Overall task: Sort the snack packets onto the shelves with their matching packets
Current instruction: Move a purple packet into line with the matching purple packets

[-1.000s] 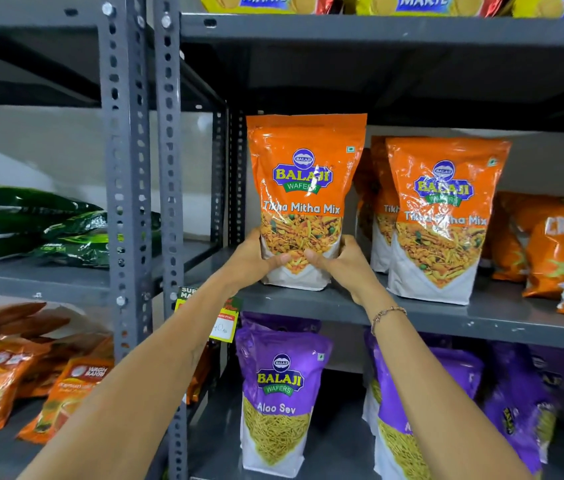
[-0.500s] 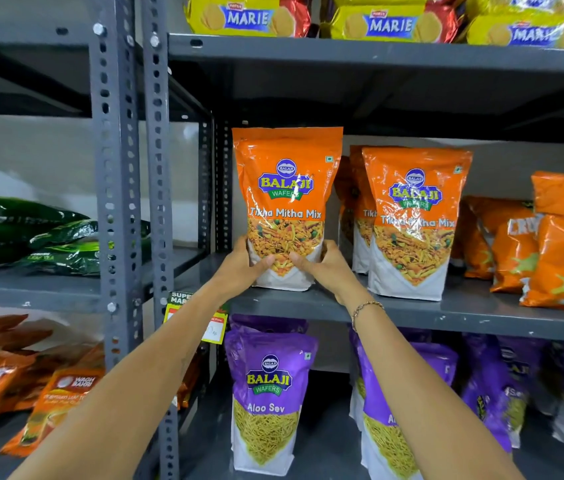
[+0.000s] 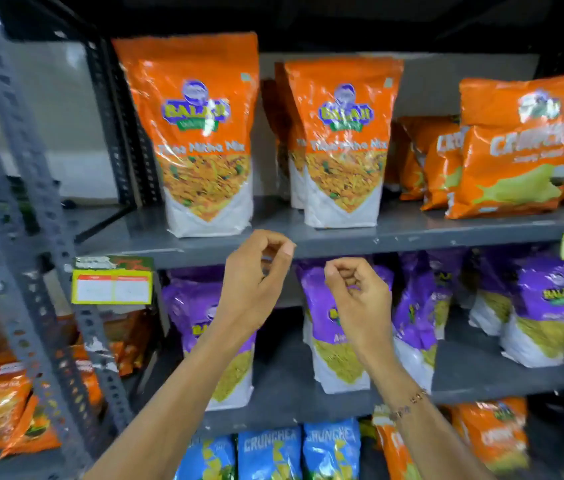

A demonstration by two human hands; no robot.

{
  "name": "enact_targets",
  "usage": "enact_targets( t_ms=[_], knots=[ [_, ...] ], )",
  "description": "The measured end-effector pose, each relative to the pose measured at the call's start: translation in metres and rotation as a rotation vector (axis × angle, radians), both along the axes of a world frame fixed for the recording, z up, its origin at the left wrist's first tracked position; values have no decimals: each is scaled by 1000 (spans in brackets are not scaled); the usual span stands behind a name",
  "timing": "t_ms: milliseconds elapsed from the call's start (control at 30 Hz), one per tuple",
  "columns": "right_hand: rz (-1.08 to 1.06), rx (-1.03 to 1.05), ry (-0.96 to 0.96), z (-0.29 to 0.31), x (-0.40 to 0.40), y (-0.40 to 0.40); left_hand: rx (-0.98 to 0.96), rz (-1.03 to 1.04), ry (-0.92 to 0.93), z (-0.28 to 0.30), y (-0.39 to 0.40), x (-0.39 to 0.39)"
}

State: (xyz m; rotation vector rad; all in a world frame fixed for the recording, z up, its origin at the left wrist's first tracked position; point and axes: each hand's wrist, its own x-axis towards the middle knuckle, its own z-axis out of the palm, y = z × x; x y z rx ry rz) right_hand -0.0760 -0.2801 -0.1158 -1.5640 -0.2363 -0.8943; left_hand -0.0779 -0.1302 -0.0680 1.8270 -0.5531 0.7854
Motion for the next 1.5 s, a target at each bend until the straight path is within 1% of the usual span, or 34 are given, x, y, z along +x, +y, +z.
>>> enact_targets(
  t_ms=[133, 233, 367, 500, 600, 700, 767, 833, 867, 967, 1067, 1167, 1267, 1333, 1400, 1500],
  knots=[
    [23, -4, 191, -64, -5, -69, 75, -109, 153, -53, -55, 1],
    [3, -23, 308, -105, -6, -128, 89, -129, 307, -99, -107, 13],
    [-16, -53, 422, -145, 12, -211, 113, -97, 524, -168, -183, 26],
    [47, -114, 622, -187, 61, -291, 131, 37, 629, -227, -248, 34],
    [194, -136, 778, -209, 106, -332, 108, 24, 732, -255, -284, 48],
    [458, -114, 831, -215, 141, -348, -34, 84, 821, -265, -306, 63],
    [680, -147, 869, -215, 159, -355, -132, 137, 822, -270, -320, 70],
    [896, -219, 900, -213, 174, -360, -149, 233, 794, -274, -330, 76],
    [962, -252, 905, -213, 178, -360, -159, 280, 786, -276, -333, 78],
    [1033, -280, 902, -216, 184, -360, -201, 324, 780, -281, -331, 82],
    [1072, -279, 916, -221, 181, -366, -133, 254, 763, -288, -319, 82],
    [1037, -232, 894, -226, 168, -379, -26, 137, 790, -293, -313, 84],
    [872, -112, 811, -231, 150, -395, 66, 21, 838, -287, -316, 100],
    [749, -39, 754, -234, 141, -402, 66, -76, 867, -283, -323, 116],
    [643, -14, 704, -235, 136, -405, 51, -160, 889, -282, -329, 131],
    [567, -15, 661, -237, 131, -409, 49, -227, 951, -280, -333, 144]
  ],
)
